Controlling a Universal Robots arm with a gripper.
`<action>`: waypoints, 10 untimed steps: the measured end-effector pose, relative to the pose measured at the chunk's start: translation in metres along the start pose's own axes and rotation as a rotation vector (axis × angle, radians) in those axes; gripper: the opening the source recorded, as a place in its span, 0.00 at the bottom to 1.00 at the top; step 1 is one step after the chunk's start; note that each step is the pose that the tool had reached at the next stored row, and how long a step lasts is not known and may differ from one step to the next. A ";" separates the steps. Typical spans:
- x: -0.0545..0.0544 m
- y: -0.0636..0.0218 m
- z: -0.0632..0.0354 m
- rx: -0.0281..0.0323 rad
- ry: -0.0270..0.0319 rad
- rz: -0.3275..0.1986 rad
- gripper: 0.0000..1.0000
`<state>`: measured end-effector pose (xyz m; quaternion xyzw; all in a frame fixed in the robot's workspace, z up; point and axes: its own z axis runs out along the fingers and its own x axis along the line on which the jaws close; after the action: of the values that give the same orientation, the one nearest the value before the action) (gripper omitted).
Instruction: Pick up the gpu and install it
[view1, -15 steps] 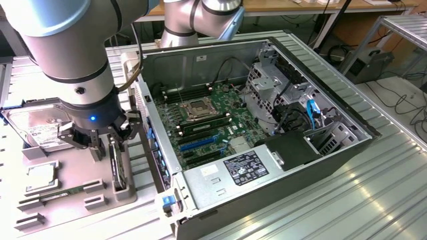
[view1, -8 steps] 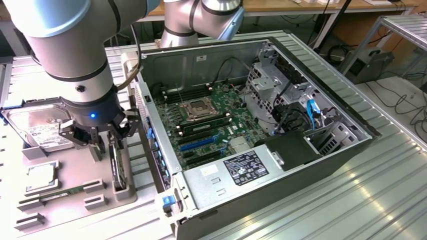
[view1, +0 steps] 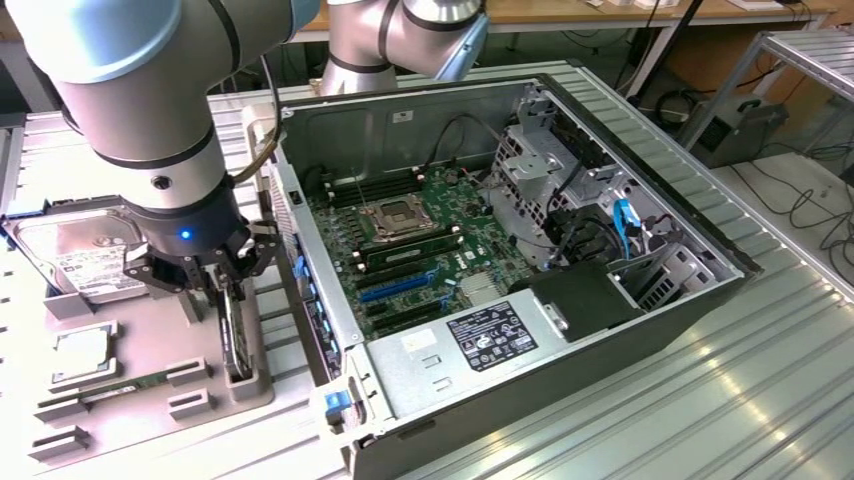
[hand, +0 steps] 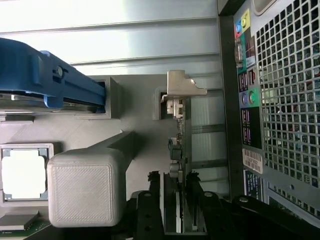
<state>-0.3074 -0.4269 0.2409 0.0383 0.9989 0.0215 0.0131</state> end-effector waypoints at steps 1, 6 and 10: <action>0.000 0.0000 -0.0001 0.0001 0.0002 0.000 0.28; 0.000 0.0000 0.0000 0.0000 0.0000 0.000 0.27; 0.000 0.0000 0.0000 0.0000 0.0000 0.000 0.27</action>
<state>-0.3074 -0.4269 0.2409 0.0384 0.9989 0.0215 0.0131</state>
